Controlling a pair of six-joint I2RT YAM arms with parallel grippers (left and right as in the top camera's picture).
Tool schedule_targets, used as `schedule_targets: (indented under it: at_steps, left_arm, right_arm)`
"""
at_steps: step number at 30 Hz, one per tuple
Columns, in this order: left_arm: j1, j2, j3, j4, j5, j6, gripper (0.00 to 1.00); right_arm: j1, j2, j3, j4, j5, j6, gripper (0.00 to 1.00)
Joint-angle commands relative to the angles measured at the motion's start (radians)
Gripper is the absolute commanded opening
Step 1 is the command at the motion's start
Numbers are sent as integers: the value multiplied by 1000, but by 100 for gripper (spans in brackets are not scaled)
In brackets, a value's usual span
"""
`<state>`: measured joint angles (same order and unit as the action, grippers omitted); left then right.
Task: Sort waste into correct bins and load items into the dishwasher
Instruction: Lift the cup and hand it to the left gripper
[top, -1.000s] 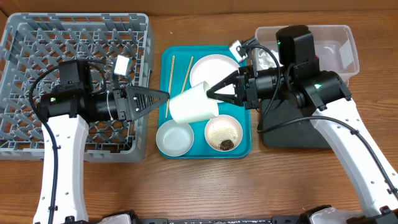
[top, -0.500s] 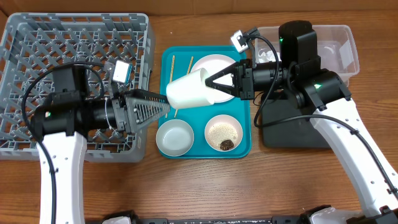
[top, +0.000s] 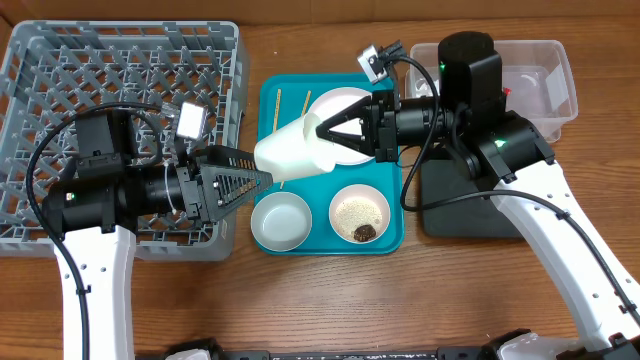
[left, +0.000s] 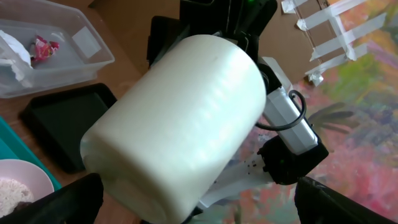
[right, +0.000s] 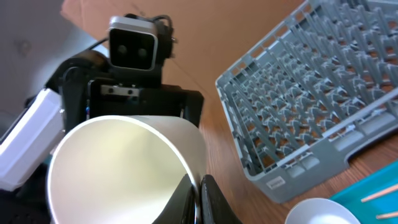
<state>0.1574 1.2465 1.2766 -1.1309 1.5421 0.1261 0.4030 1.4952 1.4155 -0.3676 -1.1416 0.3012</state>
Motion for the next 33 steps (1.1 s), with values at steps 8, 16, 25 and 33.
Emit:
schedule_targets:
  at_steps: [8, 16, 25, 33]
  left_arm:
    - [-16, -9, 16, 14, 40, -3, 100]
    - [-16, -9, 16, 17, 39, -3, 98]
    - [-16, -9, 16, 13, 40, -4, 84]
    - [-16, -9, 16, -6, 40, -11, 73]
  right_arm:
    - [-27, -5, 18, 25, -121, 71, 4]
    - [59, -4, 17, 22, -32, 70, 4]
    - [101, -4, 17, 22, 55, 70, 4]
    - [103, 1, 17, 25, 84, 70, 4]
